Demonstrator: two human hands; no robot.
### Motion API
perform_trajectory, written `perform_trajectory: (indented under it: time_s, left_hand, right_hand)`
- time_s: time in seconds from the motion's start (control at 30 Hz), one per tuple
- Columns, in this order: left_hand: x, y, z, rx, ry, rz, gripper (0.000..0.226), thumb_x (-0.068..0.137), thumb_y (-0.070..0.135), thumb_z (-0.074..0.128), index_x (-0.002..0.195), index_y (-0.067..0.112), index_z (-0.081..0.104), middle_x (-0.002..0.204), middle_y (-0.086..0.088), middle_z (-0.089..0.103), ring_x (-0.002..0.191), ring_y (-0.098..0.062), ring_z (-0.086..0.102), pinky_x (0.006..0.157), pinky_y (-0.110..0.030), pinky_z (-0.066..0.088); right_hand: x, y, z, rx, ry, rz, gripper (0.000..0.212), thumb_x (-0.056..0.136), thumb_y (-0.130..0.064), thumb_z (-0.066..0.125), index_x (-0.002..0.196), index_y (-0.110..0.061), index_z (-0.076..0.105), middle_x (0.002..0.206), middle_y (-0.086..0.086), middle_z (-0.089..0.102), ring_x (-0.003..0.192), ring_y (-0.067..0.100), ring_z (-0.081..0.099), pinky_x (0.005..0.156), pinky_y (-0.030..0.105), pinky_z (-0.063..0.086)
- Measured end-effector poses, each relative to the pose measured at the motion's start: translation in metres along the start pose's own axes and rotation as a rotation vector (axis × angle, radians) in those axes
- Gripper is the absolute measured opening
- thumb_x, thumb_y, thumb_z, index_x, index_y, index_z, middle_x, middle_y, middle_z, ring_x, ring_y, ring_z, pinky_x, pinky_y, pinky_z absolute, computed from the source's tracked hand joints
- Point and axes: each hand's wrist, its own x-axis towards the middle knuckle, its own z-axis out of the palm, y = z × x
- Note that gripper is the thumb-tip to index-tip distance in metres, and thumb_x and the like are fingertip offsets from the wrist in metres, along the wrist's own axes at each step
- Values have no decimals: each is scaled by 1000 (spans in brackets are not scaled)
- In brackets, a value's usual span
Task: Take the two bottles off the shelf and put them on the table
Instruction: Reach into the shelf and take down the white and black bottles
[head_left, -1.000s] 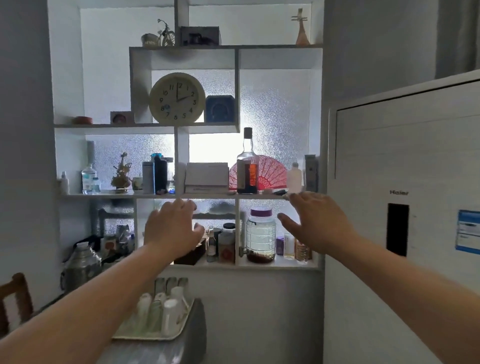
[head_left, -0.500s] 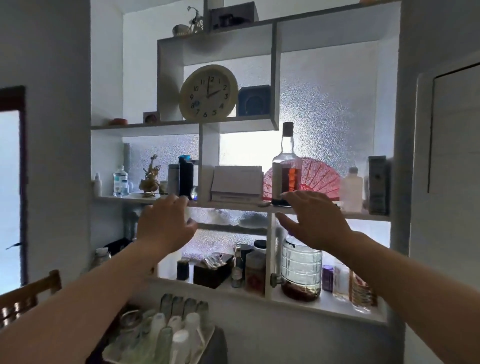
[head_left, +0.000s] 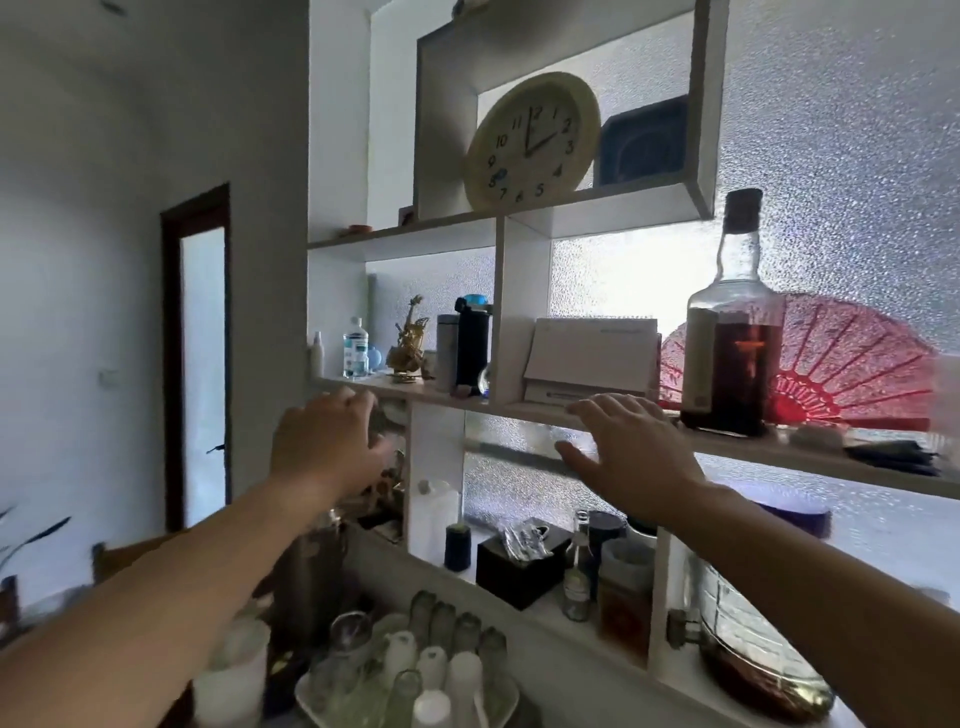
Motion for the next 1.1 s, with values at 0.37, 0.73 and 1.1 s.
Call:
perform_trajectory:
  time_s: [0.37, 0.73, 1.1]
  left_hand:
    - [65, -65, 55, 99, 29, -99, 48, 78, 39, 49, 121, 17, 51, 120, -9, 58, 105, -29, 53, 79, -39, 43]
    - [120, -108, 129, 161, -61, -151, 45, 82, 38, 45, 124, 20, 47, 125, -3, 55, 110, -24, 50, 83, -37, 41]
    - [189, -98, 194, 179, -60, -179, 45, 83, 37, 44, 125, 20, 46, 128, -4, 53, 113, -26, 49, 85, -38, 41]
  right_hand:
    - [106, -14, 103, 98, 7, -80, 52, 88, -53, 41, 127, -20, 47, 129, 3, 56, 121, 22, 46, 104, 37, 28]
    - [189, -29, 201, 241, 48, -129, 47, 88, -51, 42, 124, -21, 49, 125, 0, 58, 118, 20, 47, 99, 36, 32]
    - [262, 6, 268, 345, 119, -86, 46, 87, -49, 43, 119, -17, 52, 123, 4, 58, 116, 22, 48, 94, 39, 39]
